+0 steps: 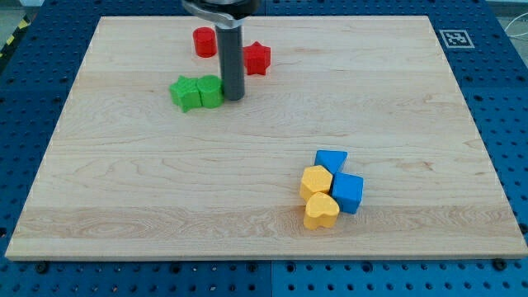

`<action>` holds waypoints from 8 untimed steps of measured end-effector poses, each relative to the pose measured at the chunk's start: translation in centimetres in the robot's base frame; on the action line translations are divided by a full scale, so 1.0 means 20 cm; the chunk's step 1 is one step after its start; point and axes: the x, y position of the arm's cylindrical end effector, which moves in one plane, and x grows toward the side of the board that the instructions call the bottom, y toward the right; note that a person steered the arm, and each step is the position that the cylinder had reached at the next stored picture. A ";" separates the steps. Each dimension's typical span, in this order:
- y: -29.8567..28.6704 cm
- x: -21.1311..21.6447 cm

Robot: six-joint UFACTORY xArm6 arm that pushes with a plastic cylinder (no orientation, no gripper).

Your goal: Point your arm towards the blue cube

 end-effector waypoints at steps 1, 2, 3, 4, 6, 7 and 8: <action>-0.11 0.00; -0.24 0.00; -0.31 0.05; -0.16 0.15; -0.11 0.22; -0.06 0.13; 0.07 0.15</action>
